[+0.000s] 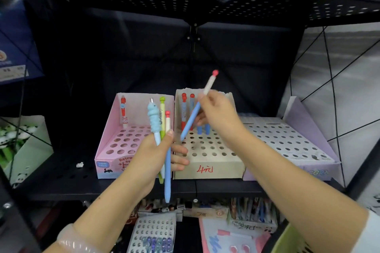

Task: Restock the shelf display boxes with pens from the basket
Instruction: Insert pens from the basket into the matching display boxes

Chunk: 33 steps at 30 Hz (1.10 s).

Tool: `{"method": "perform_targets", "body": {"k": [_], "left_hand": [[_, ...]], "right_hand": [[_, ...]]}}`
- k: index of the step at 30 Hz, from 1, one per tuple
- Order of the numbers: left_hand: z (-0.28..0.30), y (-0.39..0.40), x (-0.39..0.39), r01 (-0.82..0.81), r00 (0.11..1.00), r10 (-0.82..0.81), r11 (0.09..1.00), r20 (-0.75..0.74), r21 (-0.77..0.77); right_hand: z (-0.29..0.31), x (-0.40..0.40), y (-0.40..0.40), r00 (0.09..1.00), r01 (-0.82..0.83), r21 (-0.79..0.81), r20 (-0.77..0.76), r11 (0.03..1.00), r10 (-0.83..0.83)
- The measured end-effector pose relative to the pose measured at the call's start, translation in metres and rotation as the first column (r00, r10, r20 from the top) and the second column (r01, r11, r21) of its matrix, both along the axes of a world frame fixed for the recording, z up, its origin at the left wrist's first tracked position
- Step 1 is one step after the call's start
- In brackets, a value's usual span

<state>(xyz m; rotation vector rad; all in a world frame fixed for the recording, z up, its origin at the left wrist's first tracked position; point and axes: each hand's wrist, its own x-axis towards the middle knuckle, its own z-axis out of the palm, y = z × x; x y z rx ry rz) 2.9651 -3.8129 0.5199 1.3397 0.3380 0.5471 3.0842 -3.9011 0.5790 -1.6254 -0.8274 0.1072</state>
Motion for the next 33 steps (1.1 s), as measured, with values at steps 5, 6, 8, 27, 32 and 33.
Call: {"method": "perform_targets", "body": {"k": [5, 6, 8, 27, 32, 33], "left_hand": [[-0.002, 0.007, -0.007, -0.049, 0.998, 0.050, 0.998, -0.027, 0.047], [-0.002, 0.007, -0.008, -0.048, 0.999, 0.048, 0.998, -0.012, 0.031], [-0.002, 0.007, -0.010, -0.034, 0.999, 0.034, 0.999, 0.019, 0.002], [-0.008, 0.003, -0.013, -0.030, 0.997, 0.032, 0.999, 0.067, -0.035], [-0.009, -0.005, -0.004, -0.045, 0.998, 0.041, 0.996, 0.049, 0.081], [-0.009, -0.004, -0.005, -0.040, 0.998, 0.036, 0.996, 0.045, 0.084]], "right_hand": [[-0.003, 0.024, -0.009, 0.912, 0.266, -0.083, 0.344, 0.960, -0.222], [-0.011, 0.025, -0.008, 0.895, 0.287, -0.147, 0.393, 0.947, -0.210], [-0.025, 0.025, -0.005, 0.855, 0.329, -0.253, 0.488, 0.910, -0.173], [-0.028, -0.014, -0.002, 0.959, 0.065, -0.324, 0.281, 0.944, 0.030], [-0.023, -0.034, -0.003, 0.958, -0.284, -0.255, -0.121, 0.924, 0.261], [-0.024, -0.034, -0.003, 0.958, -0.281, -0.250, -0.135, 0.926, 0.254]]}}
